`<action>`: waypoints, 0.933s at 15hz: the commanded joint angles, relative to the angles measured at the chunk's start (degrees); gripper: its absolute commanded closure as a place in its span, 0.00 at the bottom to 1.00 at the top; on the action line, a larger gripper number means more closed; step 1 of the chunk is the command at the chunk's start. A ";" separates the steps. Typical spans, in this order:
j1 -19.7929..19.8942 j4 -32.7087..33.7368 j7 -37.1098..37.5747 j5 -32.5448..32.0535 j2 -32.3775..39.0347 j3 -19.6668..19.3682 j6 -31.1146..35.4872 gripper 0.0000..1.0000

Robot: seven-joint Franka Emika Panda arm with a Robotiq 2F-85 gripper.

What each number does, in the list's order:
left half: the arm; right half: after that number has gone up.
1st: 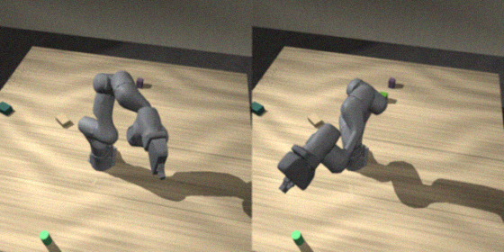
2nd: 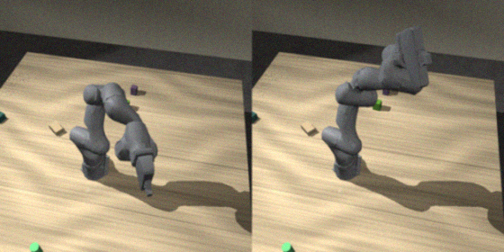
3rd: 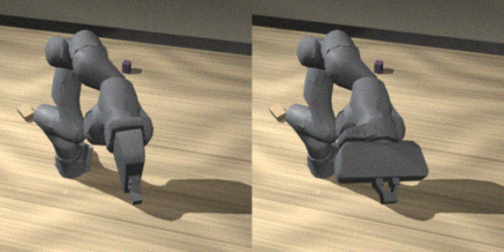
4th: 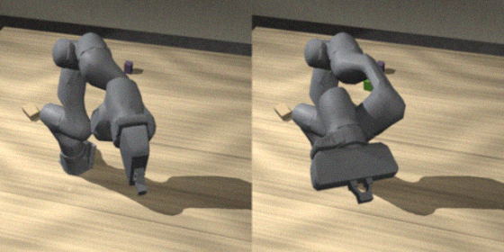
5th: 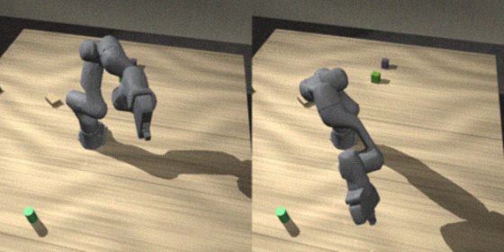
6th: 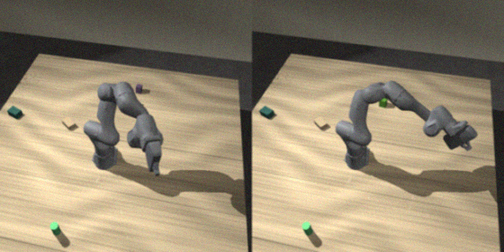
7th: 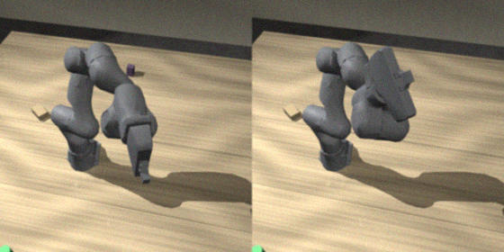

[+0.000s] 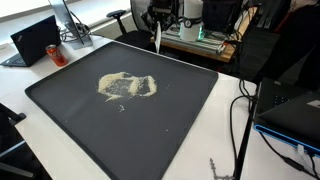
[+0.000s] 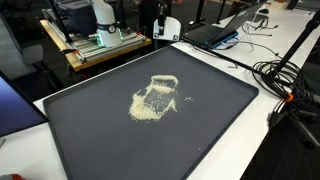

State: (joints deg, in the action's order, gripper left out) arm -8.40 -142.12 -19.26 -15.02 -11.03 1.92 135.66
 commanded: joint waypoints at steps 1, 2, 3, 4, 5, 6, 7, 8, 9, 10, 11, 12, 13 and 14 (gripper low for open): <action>-0.20 0.22 -5.51 6.63 -7.65 -0.57 -7.18 0.99; -0.32 0.73 -6.29 7.68 -9.22 -0.88 -9.39 0.99; -0.37 1.34 -6.90 8.37 -10.44 -1.14 -11.55 0.99; -0.48 1.97 -7.51 9.06 -11.70 -1.43 -13.61 0.99; -0.50 2.55 -7.84 9.51 -13.04 -1.67 -15.70 0.99; -0.51 3.07 -8.18 9.69 -14.14 -1.85 -17.53 0.99; -0.60 3.66 -8.62 9.98 -15.00 -2.14 -19.21 0.99; -0.56 4.23 -8.59 10.11 -15.75 -2.34 -20.60 0.99; -0.59 4.88 -8.76 10.45 -16.32 -2.64 -22.19 0.99; -0.50 5.64 -8.71 10.96 -16.84 -3.04 -23.86 0.99; -0.37 6.27 -8.52 11.47 -17.30 -3.46 -25.05 0.99; -0.34 7.17 -8.86 12.07 -17.39 -3.97 -26.92 0.99; -0.21 7.94 -8.85 12.34 -17.37 -4.34 -28.28 0.99; -0.08 8.43 -8.76 12.39 -17.32 -4.59 -29.13 0.99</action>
State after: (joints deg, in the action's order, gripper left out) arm -8.46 -135.71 -26.43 -4.95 -27.61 -1.30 110.54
